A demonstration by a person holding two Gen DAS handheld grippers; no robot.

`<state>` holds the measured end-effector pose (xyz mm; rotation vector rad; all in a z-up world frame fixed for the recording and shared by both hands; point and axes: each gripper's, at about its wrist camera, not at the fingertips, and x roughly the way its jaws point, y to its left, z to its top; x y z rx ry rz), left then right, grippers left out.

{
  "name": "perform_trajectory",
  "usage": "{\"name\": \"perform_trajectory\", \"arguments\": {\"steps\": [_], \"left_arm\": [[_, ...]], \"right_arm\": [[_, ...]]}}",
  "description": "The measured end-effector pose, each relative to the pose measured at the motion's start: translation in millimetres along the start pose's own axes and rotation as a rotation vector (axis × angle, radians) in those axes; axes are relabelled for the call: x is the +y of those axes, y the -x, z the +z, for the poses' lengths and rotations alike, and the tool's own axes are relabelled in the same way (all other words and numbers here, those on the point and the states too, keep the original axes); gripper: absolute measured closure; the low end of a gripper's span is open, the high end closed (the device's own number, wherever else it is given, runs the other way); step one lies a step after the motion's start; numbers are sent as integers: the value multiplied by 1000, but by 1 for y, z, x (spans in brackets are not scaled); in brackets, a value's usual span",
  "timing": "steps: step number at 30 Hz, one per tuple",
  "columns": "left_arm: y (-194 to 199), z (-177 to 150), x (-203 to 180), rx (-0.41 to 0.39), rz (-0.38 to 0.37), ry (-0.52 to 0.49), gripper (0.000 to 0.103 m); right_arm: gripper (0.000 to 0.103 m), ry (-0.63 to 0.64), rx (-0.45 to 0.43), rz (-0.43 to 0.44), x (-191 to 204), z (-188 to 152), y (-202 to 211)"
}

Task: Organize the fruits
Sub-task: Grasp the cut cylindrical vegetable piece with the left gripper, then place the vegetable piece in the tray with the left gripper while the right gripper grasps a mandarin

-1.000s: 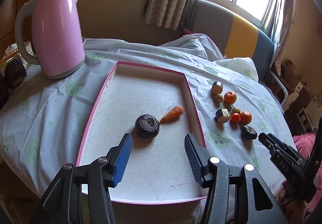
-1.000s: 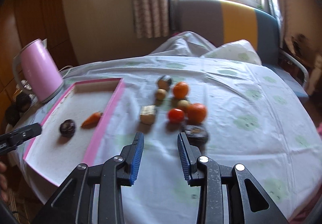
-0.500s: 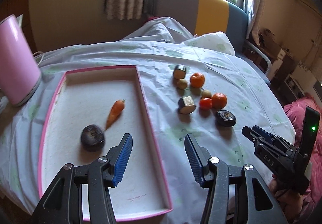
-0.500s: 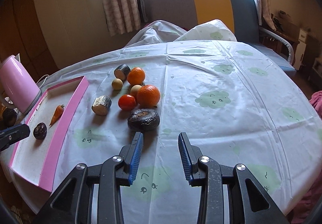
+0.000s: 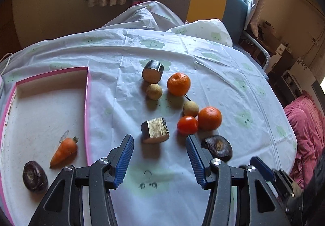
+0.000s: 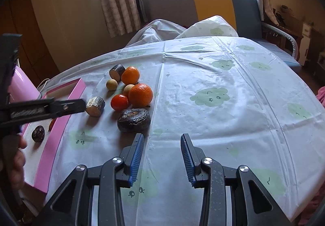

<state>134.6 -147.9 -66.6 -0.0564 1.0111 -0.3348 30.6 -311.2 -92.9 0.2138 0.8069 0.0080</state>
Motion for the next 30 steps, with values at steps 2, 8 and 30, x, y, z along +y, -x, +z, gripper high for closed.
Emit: {"name": "perform_trajectory", "arguments": {"steps": [2,8,30], "left_arm": [[-9,3,1,12,2,7,48],[-29,5,13,51,-9,68,69],[-7,-20,6,-18,28,-15,70]], "right_arm": [[64,16,-6,14,2,0,0],[45,70,-4,99,14,4,-5],[63,14,53,98,21,58,-70]]}}
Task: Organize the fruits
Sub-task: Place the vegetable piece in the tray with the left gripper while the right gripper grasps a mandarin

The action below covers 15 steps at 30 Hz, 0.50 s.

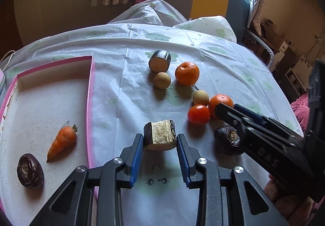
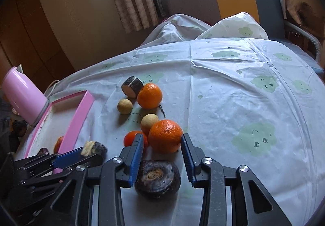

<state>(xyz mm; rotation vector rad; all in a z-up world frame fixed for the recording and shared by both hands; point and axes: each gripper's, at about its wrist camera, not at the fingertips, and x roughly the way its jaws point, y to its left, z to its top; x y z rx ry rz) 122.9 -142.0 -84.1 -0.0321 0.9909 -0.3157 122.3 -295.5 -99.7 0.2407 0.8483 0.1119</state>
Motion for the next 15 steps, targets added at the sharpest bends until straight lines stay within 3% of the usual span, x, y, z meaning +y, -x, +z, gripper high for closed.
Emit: {"name": "perform_trajectory", "arguments": {"steps": [2,9,15], "left_arm": [[6,0,0,-11,1,-3,70],[49,5,18,-94,13,28,70],[70,6,64,-147,160,95,69]], "right_arm": [[69,-1,-5,-14,-2,1,-2],[70,29,-1,-38,3,3,-3],[70,36,-9,-59,6,3,1]]}}
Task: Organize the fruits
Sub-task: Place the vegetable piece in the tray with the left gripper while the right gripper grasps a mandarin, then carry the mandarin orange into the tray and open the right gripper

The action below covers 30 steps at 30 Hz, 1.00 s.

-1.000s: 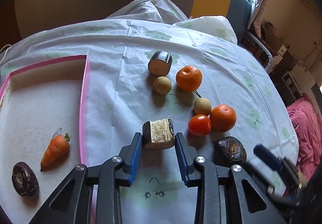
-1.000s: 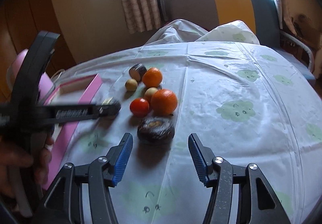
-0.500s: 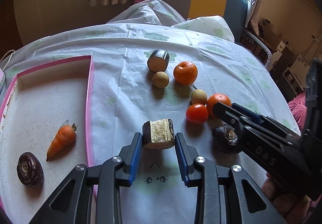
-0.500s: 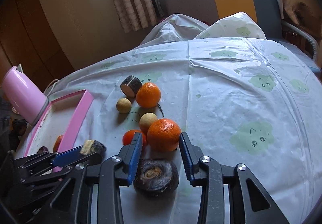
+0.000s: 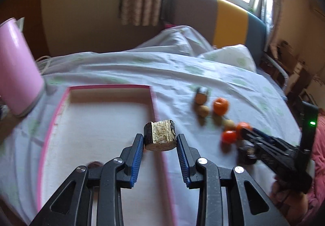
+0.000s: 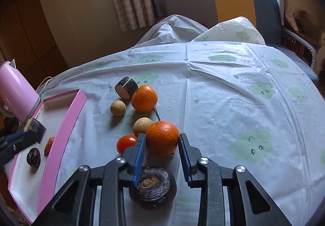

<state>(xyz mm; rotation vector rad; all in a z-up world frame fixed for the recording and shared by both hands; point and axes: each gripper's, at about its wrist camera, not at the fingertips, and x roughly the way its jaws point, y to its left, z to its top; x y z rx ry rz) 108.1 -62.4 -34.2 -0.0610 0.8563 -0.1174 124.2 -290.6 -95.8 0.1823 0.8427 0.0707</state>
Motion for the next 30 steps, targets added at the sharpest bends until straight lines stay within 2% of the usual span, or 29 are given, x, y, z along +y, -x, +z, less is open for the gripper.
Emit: {"name": "perform_trajectory", "arguments": {"steps": [3,8,11,15,23,25,30], "left_arm": [[-4,-1,27,6,77,39,70],[0,-8,53,-10,130,73,70],[3,-11,59,-12,139,86,69],[12,-16,65,-18,135,113,56],[31,-32,76,-22,108,137,55],[35,-36,77,-23,106,141,55],[45,-46,80,-27,102,143,55]], "right_arm": [[71,12,-8,-11,3,0,4],[72,36,-18,-29,8,0,10],[72,52,-18,-40,12,0,10],[72,63,-26,-50,16,0,14],[72,106,-92,-51,35,3,36],[72,128,-110,-35,44,4,45],[72,159,-104,77,76,-2,59]]}}
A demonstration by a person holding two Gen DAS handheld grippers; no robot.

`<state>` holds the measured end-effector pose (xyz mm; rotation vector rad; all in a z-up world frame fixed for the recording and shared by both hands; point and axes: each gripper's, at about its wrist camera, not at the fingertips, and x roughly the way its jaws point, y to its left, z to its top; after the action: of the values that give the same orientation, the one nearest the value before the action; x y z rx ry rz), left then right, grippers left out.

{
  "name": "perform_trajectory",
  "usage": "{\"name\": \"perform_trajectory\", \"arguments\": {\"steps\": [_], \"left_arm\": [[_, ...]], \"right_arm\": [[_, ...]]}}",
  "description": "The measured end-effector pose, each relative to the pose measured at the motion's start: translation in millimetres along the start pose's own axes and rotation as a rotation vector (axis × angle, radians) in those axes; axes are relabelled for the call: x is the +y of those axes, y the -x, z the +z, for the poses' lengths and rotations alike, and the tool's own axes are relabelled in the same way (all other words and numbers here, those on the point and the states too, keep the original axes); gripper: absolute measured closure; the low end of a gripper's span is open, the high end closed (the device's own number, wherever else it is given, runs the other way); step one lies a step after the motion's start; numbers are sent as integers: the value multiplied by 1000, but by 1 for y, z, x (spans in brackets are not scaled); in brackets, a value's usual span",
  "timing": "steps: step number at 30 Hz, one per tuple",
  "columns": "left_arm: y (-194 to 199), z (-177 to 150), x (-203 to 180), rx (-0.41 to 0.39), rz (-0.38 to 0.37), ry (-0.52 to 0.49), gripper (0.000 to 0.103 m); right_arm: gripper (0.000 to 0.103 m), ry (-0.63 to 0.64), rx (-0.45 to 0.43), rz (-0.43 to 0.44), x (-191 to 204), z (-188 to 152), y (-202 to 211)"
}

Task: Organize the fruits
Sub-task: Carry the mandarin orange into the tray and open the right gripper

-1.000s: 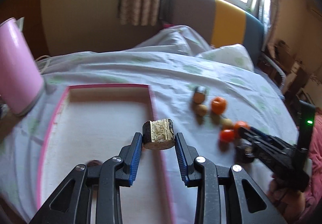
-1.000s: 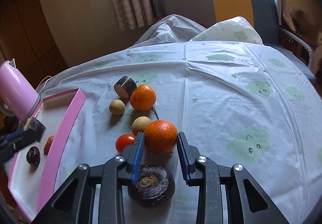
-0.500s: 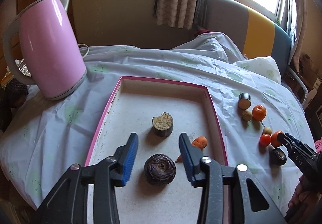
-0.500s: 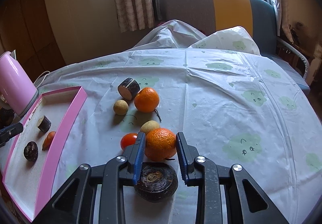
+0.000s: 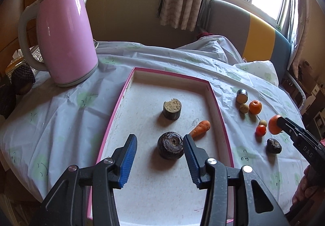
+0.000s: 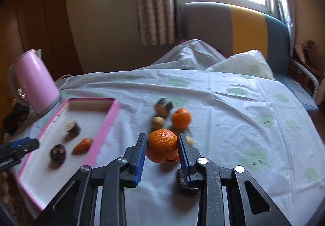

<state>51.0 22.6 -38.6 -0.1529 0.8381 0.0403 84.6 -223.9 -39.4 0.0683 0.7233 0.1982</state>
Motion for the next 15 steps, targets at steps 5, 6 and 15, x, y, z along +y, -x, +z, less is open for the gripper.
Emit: {"name": "perform_trajectory", "arguments": {"steps": [5,6,15], "left_arm": [[9,-5,4,-9,-7,1,55],[11,-6,5,-11,-10,3,55],[22,-10,14,-30,-23,19,55]], "right_arm": [[72,46,36,133,44,-9,1],[72,59,44,152,53,-11,0],[72,155,129,239,111,-25,-21]]}}
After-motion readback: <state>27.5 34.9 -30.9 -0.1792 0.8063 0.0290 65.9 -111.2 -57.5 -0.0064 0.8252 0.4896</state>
